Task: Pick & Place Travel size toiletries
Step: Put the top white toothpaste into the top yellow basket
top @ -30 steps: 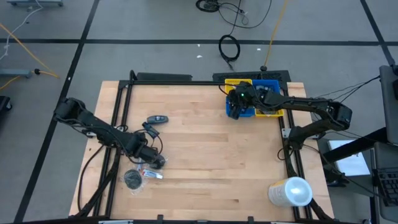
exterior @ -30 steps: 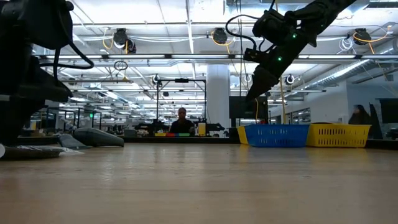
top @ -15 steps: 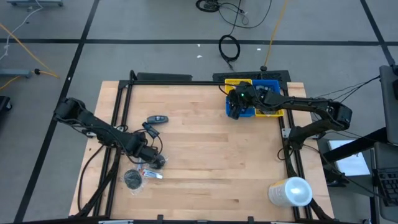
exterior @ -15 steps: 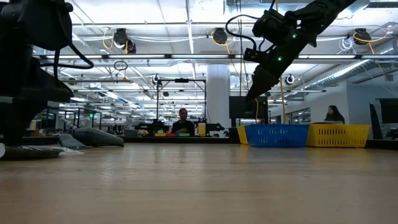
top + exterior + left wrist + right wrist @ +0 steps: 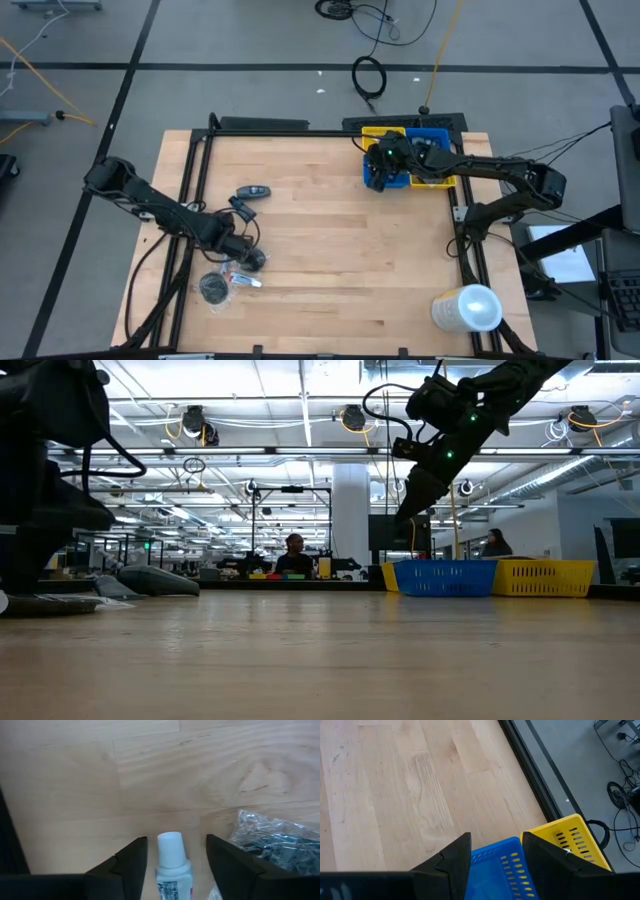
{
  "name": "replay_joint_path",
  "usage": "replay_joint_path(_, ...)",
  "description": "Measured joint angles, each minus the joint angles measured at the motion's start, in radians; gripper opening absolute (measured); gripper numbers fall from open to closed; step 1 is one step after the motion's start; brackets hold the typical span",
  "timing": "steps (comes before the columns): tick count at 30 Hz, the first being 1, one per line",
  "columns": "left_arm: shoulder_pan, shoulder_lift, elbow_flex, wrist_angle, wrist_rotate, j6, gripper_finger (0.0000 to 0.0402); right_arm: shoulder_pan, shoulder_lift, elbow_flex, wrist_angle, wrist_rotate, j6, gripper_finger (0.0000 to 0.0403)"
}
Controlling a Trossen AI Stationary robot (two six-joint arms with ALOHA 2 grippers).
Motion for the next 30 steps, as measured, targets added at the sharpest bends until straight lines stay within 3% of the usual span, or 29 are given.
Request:
replay_joint_path(9,0.0,0.0,0.0,0.007,0.001,0.006,0.0039,0.0,0.0,0.0,0.0,0.0,0.014,0.0171)
replay_joint_path(20,0.004,0.005,0.047,-0.057,-0.02,0.07,0.0034,0.0,0.0,0.0,0.0,-0.001,0.015,0.0171)
replay_joint_path(26,0.02,0.005,0.183,-0.152,-0.187,0.169,0.0034,0.0,0.0,0.001,0.0,-0.014,0.04,0.0171)
replay_joint_path(30,0.043,0.004,0.266,-0.163,-0.338,0.301,0.0034,0.0,0.0,0.001,0.016,-0.121,0.04,0.0171)
